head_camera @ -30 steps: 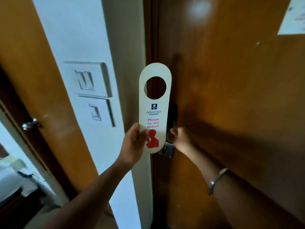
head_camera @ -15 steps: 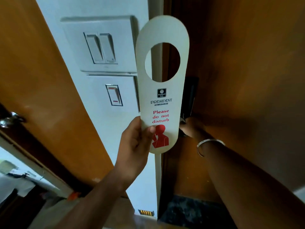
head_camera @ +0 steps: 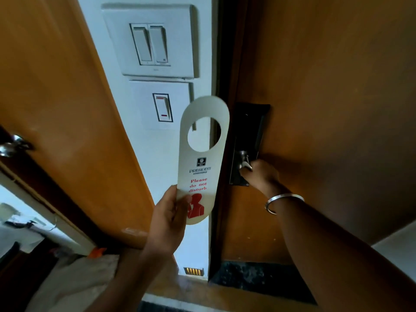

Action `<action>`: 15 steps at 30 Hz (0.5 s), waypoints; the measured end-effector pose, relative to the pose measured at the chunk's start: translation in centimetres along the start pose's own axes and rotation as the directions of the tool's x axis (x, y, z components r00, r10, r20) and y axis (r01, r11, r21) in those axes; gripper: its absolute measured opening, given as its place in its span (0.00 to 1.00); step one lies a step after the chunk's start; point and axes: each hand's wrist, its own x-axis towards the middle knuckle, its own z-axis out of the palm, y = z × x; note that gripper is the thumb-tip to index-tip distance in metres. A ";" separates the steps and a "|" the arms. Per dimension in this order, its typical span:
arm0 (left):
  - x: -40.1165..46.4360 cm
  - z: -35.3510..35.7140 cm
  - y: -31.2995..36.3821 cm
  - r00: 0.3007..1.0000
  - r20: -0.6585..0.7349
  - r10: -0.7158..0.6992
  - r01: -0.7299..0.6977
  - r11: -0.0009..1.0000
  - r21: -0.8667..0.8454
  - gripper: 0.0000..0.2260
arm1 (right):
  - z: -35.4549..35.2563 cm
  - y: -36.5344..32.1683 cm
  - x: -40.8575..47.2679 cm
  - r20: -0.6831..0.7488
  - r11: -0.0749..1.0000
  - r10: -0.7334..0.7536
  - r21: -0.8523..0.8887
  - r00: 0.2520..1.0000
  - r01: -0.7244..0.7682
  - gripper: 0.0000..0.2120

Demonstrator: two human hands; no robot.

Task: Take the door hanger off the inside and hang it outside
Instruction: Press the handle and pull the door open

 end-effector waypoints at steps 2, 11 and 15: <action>-2.2 0.4 -1.1 0.999 -0.006 -0.049 0.049 0.999 -0.001 0.10 | 0.0 0.5 -1.9 0.021 1.000 -0.009 0.019 1.000 0.008 0.18; -9.3 -0.2 -1.9 0.986 -0.083 -0.146 0.149 0.988 0.032 0.08 | -1.1 3.4 -12.6 0.071 0.994 -0.054 0.103 0.996 0.047 0.16; -10.7 -0.8 -2.6 0.989 0.023 -0.146 0.145 0.988 0.062 0.06 | -1.6 4.3 -19.0 -0.078 0.998 -0.045 0.049 0.996 0.049 0.18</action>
